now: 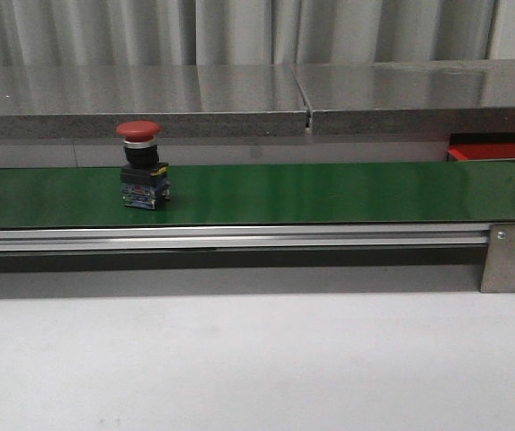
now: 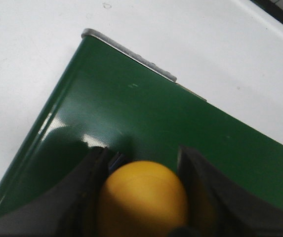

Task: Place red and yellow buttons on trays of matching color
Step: 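Carry the yellow button onto the belt and release it, left gripper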

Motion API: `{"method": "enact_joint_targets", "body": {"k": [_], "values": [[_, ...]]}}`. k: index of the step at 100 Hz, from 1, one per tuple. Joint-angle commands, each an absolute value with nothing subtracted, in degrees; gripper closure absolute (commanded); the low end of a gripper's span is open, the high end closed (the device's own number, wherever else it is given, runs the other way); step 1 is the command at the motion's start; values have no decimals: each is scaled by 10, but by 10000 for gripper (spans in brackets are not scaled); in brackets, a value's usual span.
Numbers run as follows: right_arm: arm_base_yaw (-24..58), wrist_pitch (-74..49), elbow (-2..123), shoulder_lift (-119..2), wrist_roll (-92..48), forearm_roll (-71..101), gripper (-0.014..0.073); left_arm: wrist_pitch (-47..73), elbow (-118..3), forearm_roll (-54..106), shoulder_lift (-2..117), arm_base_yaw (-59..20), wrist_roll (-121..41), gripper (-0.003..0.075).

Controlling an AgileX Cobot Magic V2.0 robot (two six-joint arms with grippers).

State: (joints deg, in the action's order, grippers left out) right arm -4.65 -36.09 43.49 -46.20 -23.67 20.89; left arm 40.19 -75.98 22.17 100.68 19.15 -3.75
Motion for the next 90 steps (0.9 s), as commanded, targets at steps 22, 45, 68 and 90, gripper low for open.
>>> {"method": "enact_joint_targets", "body": {"k": [22,45,68,90], "values": [[-46,-327,453,-457,-241,213,662,374,-776,233,983,187,-37,738],[-46,-327,453,-457,-241,213,662,380,-776,233,990,187,-37,599],[-46,-327,453,-457,-241,213,662,381,-776,237,990,187,-37,169],[-46,-327,453,-457,-241,213,662,398,-792,251,990,187,-37,48]]}}
